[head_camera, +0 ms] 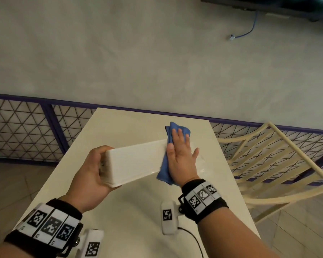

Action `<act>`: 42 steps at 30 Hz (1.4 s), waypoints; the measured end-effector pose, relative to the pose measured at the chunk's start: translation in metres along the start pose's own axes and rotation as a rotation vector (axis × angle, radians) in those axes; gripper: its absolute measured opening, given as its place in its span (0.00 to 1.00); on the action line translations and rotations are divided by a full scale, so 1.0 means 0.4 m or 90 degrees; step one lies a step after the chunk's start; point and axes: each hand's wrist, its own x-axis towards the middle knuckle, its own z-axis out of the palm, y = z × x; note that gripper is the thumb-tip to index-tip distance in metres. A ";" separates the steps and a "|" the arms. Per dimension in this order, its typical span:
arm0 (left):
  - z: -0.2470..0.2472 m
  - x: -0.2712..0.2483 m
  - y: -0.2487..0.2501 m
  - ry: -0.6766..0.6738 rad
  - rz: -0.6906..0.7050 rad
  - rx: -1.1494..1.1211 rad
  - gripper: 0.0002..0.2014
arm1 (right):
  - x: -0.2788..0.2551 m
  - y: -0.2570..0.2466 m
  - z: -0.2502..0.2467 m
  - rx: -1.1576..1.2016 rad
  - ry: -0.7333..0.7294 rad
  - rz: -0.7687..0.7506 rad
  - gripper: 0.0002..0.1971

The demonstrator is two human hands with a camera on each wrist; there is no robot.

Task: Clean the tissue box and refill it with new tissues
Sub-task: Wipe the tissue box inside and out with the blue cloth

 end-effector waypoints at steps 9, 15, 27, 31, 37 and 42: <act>0.027 0.016 0.023 0.010 -0.039 -0.019 0.26 | -0.137 -0.178 0.082 -0.057 -0.139 -0.316 0.27; 0.011 -0.013 -0.017 0.004 -0.082 -0.092 0.41 | -0.031 0.006 0.029 0.051 0.001 -0.095 0.25; 0.021 0.001 -0.022 -0.003 -0.104 -0.112 0.41 | -0.057 -0.025 0.067 0.045 0.061 -0.176 0.28; 0.036 0.002 -0.001 0.000 -0.081 -0.098 0.40 | -0.033 -0.015 0.067 0.083 0.073 -0.090 0.28; 0.045 0.008 -0.003 -0.005 -0.087 -0.123 0.39 | -0.124 -0.160 0.111 0.102 -0.068 -0.299 0.21; 0.028 -0.009 -0.013 -0.020 -0.062 -0.187 0.39 | -0.116 -0.085 0.054 -0.031 -0.072 -0.401 0.21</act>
